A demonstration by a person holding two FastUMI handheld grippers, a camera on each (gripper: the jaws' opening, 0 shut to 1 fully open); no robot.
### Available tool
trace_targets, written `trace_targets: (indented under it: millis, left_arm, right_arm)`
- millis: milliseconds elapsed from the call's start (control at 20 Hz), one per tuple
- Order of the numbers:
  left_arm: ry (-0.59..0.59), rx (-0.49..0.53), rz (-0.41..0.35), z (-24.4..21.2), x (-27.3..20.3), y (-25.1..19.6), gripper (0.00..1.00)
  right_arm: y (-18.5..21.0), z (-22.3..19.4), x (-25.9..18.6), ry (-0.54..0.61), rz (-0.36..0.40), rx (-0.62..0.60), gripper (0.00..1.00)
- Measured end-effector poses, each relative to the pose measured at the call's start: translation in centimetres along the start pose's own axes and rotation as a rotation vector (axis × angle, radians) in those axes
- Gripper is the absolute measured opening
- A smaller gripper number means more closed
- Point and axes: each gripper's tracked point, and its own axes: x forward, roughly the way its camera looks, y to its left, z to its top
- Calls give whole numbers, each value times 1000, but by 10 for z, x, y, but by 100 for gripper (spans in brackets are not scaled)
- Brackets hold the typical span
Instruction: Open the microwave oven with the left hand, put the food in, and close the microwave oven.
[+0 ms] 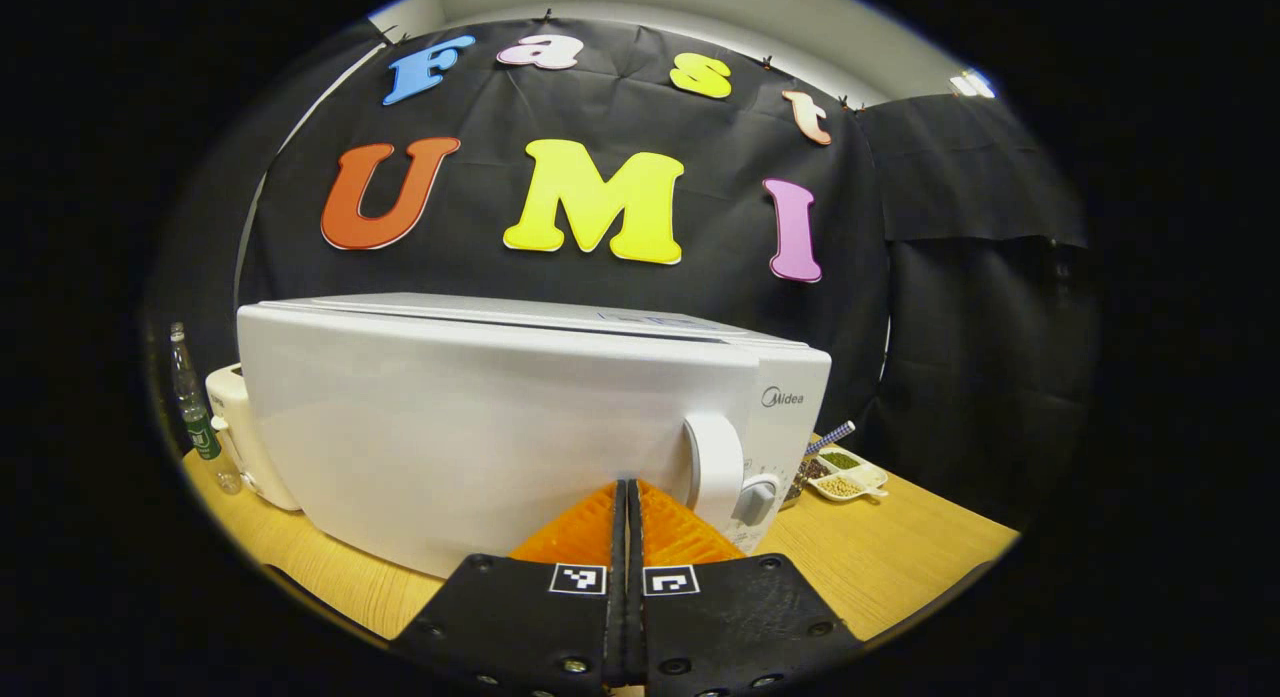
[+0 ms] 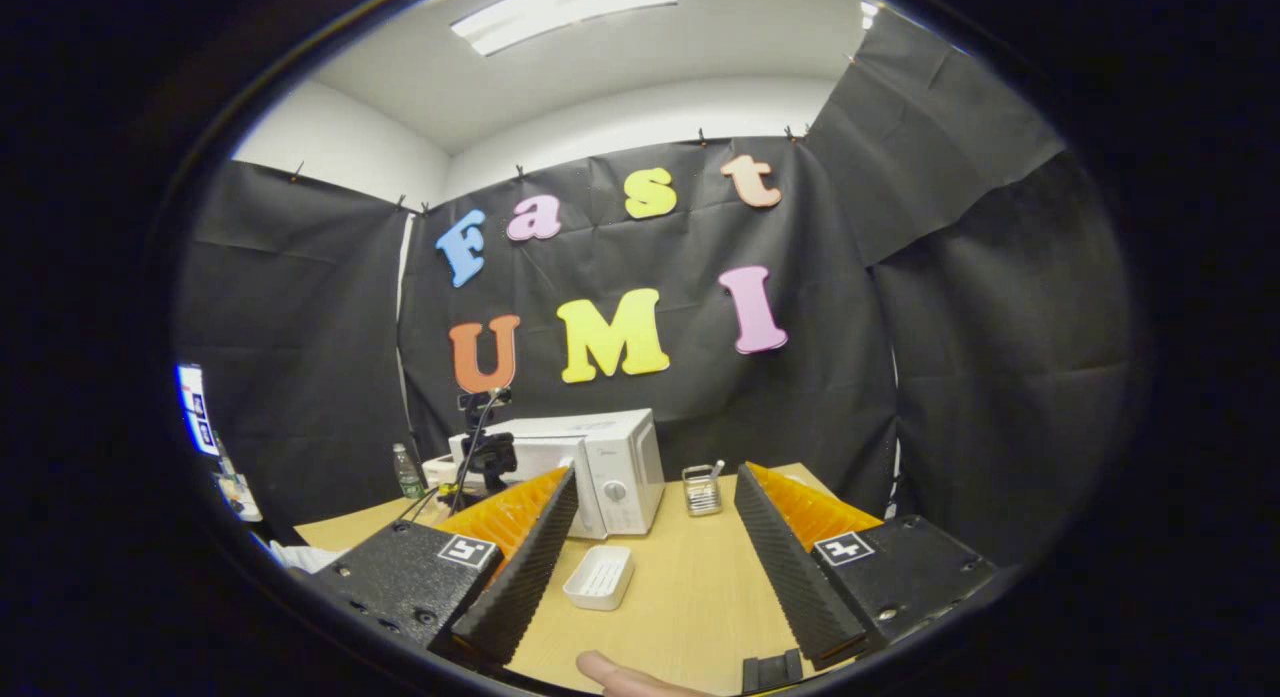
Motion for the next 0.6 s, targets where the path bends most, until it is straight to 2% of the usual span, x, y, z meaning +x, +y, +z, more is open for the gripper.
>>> trace_targets:
  millis: [100,150,200,250,300,450,600]
  left_arm:
    - [-15,6,4,0,12,-1,0]
    - [14,-3,10,-5,7,-2,0]
    - [-27,0,18,1,10,-2,2]
    - [-3,10,16,1,9,-2,2]
    - [8,18,16,-3,12,-2,1]
    - [79,12,-28,-21,-4,-12,1]
    - [40,21,-40,-12,-45,-16,1]
  right_arm:
    - [-9,-3,2,7,-15,0,100]
    - [-13,-3,2,7,-22,0,90]
    - [-14,-2,2,8,-27,-3,90]
    - [-16,-2,2,7,-33,-7,90]
    - [-17,-1,1,8,-41,-11,100]
    - [-13,1,-4,8,-54,-20,100]
    - [-7,4,-10,6,-66,-21,100]
